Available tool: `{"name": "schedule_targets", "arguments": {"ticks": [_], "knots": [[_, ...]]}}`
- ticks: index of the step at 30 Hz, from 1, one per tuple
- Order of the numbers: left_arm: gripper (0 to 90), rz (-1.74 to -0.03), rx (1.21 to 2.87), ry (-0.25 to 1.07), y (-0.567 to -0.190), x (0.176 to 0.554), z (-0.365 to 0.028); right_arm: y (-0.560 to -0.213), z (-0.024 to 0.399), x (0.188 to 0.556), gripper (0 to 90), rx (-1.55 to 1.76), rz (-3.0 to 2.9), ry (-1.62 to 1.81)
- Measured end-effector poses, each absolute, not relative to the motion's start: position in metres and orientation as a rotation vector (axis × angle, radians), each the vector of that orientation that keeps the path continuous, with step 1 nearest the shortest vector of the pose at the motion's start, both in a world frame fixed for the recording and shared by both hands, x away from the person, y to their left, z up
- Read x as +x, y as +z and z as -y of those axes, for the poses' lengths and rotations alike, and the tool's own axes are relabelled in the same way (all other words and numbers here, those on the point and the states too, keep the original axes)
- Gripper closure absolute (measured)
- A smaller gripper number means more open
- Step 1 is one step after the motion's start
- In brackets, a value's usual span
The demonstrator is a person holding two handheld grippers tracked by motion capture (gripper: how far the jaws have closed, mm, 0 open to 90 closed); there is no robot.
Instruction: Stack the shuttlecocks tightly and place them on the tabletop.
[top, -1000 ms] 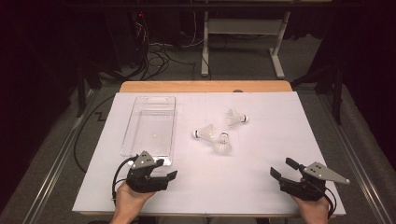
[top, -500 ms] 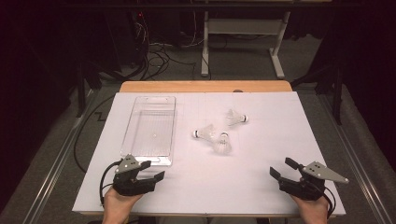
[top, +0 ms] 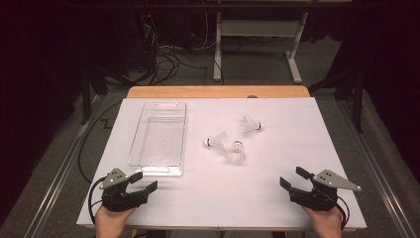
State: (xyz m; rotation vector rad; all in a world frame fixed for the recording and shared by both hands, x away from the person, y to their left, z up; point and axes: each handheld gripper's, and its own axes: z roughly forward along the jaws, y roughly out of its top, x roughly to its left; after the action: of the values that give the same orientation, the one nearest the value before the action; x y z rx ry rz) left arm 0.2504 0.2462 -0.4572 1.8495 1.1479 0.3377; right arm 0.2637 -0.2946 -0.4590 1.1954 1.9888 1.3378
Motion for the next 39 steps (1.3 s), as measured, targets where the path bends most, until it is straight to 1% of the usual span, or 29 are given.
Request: {"name": "schedule_targets", "arguments": {"ticks": [10, 25, 39], "knots": [[31.3, -1.147, 1.836, 0.346, -0.457, 0.251, -0.249, -0.451, 0.276, 0.28, 28.2, 1.224, -1.976, 1.327], [31.2, -1.146, 1.844, 0.324, -0.46, 0.253, -0.247, -0.447, 0.231, 0.312, 41.0, 1.233, -2.063, 1.264], [31.2, -1.139, 1.849, 0.312, -0.461, 0.253, -0.245, -0.451, 0.202, 0.333, 46.0, 1.245, -2.131, 1.201]]}}
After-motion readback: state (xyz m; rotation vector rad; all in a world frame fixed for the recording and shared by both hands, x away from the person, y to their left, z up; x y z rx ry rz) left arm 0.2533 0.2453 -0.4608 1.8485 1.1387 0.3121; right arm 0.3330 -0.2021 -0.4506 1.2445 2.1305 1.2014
